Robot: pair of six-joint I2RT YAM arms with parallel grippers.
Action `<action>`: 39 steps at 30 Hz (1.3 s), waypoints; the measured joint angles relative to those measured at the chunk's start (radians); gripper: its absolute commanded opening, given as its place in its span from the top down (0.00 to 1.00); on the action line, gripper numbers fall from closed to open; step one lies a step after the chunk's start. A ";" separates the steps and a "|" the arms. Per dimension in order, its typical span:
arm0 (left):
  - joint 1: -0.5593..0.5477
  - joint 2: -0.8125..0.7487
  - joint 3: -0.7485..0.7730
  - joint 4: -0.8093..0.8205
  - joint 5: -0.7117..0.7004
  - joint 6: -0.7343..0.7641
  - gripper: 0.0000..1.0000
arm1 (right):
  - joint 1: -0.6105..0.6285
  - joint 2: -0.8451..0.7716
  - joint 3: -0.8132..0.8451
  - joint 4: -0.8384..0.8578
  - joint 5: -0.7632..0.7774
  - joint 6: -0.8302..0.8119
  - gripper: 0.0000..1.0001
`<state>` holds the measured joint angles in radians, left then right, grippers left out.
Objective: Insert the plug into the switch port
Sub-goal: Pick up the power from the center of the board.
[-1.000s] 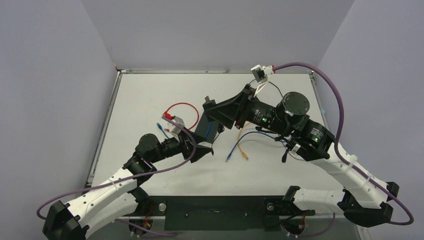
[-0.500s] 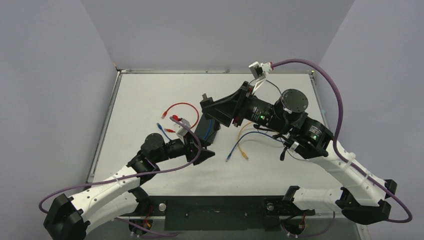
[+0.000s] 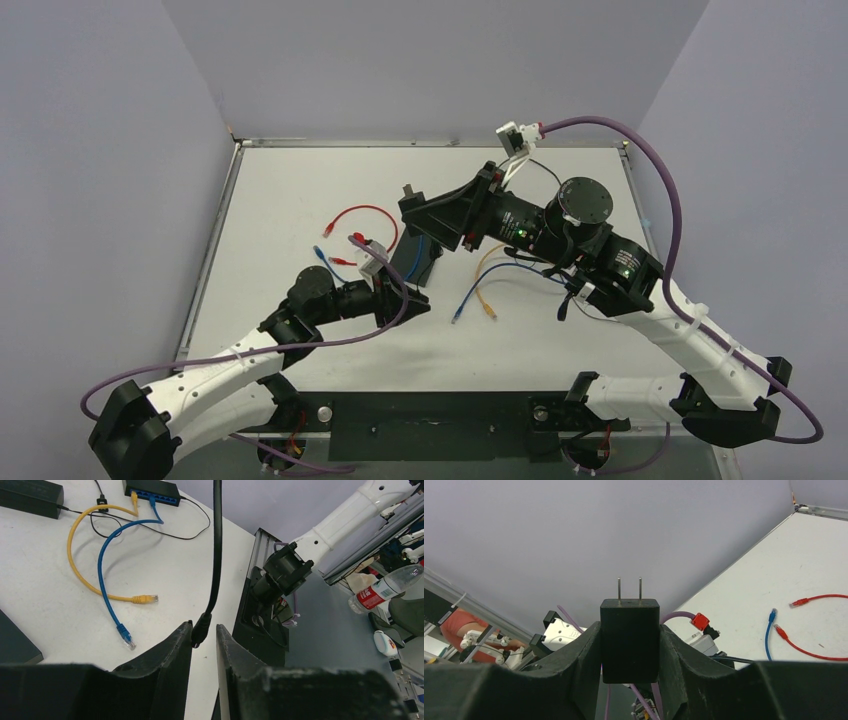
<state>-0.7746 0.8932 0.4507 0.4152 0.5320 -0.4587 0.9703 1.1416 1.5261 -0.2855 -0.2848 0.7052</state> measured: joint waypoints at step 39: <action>-0.037 0.157 0.041 -0.157 0.084 -0.133 1.00 | -0.086 -0.388 -0.636 0.015 0.432 0.038 0.91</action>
<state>-0.8120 1.0500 0.4919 0.2584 0.6155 -0.5919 0.8841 0.7540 0.8902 -0.2703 0.1471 0.7429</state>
